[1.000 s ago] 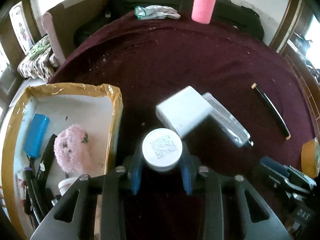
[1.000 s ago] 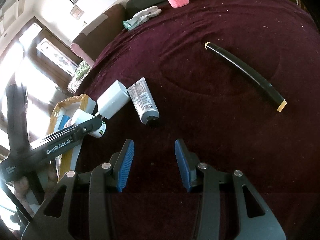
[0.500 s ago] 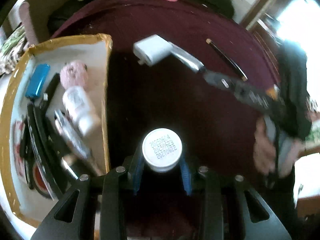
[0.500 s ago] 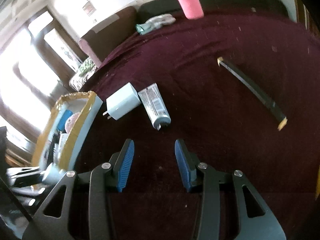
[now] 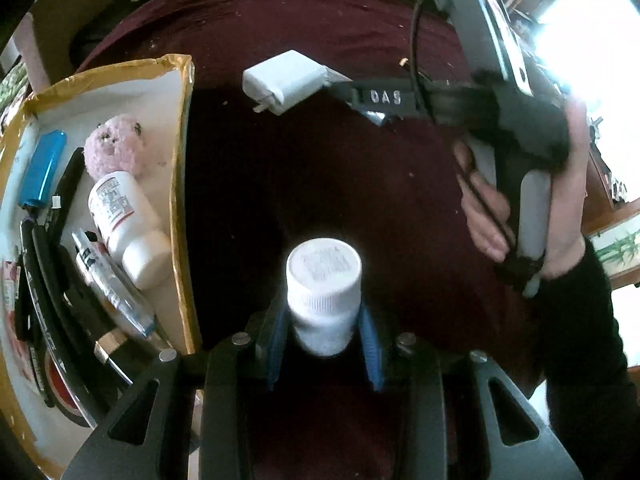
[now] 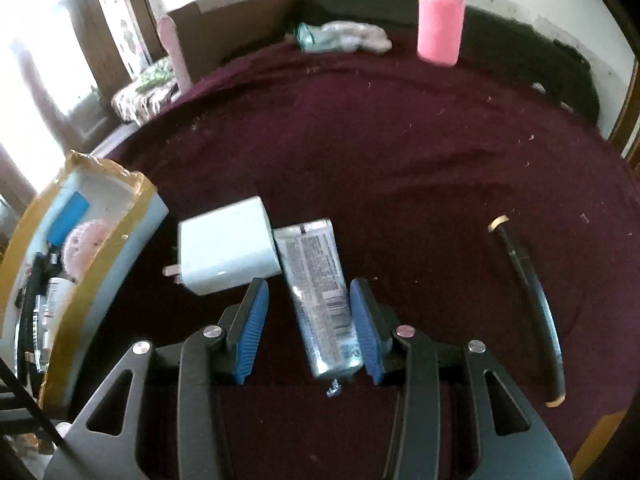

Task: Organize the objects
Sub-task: 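Grasp the silver-and-white tube with the right tool, then carry the pill bottle with the left tool while the right tool carries the tube over the tray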

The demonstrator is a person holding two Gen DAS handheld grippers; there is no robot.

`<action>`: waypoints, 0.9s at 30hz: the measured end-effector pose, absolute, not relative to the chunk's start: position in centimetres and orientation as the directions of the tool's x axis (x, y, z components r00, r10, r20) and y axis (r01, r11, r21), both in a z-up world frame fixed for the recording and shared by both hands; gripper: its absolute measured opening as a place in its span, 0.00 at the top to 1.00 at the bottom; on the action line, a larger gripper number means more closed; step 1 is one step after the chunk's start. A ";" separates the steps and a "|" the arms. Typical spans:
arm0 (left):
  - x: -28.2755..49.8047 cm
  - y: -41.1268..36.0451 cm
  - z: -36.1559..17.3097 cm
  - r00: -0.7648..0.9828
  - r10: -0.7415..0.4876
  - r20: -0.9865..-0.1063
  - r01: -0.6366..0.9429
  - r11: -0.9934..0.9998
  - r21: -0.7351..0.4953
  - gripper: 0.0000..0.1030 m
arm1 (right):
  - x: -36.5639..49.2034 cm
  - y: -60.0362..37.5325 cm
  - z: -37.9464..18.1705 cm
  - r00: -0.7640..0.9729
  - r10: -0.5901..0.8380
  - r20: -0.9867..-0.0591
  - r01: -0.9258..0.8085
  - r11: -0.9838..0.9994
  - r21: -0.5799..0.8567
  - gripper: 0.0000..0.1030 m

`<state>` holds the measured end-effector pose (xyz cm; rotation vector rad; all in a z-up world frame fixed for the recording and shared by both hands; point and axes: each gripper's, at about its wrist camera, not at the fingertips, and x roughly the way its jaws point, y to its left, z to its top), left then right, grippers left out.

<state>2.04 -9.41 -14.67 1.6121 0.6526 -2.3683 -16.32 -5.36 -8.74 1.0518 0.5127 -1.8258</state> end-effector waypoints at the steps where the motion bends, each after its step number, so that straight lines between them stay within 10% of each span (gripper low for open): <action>1: 1.8 -9.4 -14.6 -0.382 0.072 -0.921 0.401 -0.885 -0.236 0.72 | -16.4 -5.3 -8.9 -0.206 -0.512 -0.834 0.868 -0.489 0.086 0.72; 27: -4.0 -7.3 -16.9 -0.364 -0.143 -0.920 0.457 -0.889 -0.043 0.69 | -17.2 3.8 -9.0 -0.136 -0.588 -0.797 0.720 -0.612 0.328 0.73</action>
